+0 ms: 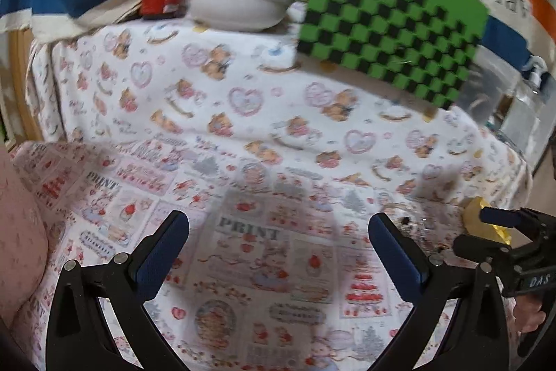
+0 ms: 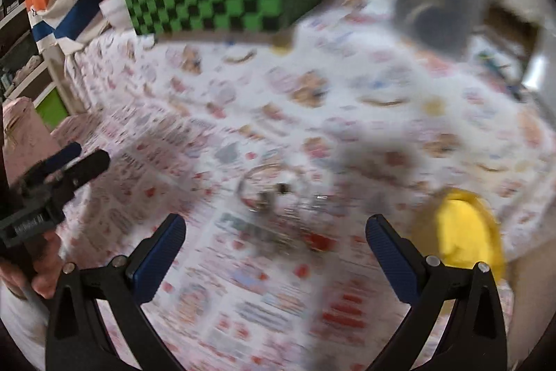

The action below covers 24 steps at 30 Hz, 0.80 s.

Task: Organize jewelry
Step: 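Move the right tool down over the silver charm bangle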

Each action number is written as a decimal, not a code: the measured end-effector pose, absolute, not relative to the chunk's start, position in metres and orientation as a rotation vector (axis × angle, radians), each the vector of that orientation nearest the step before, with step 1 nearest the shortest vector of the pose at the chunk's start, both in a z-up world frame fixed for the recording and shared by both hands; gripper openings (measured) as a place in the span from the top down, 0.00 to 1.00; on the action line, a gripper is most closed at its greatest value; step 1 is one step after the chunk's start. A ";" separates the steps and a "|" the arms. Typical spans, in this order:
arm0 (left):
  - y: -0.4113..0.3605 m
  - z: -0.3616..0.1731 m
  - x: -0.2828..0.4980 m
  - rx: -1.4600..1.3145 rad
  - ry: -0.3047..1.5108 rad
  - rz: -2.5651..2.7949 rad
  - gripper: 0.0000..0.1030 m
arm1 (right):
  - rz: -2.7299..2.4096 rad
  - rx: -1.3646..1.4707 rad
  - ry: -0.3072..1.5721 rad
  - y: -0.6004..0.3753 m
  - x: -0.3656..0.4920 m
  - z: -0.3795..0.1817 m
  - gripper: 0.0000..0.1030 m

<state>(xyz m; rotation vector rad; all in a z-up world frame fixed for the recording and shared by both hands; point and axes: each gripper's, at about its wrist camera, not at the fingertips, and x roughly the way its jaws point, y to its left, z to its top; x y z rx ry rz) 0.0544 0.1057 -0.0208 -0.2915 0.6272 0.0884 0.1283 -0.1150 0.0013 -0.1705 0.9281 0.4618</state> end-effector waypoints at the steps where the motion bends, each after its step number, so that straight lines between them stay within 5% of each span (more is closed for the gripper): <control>1: 0.108 -0.022 0.055 -0.299 0.629 0.090 0.01 | 0.472 -0.172 0.952 -0.108 0.135 -0.002 0.00; 5: 0.111 -0.021 0.054 -0.281 0.632 0.137 0.01 | 0.488 -0.234 1.006 -0.081 0.156 -0.018 0.01; 13: 0.112 -0.017 0.052 -0.267 0.617 0.159 0.01 | 0.472 -0.239 1.077 -0.066 0.191 -0.047 0.26; 24: 0.108 -0.017 0.052 -0.249 0.622 0.162 0.01 | 0.461 -0.345 1.092 -0.047 0.198 -0.063 0.26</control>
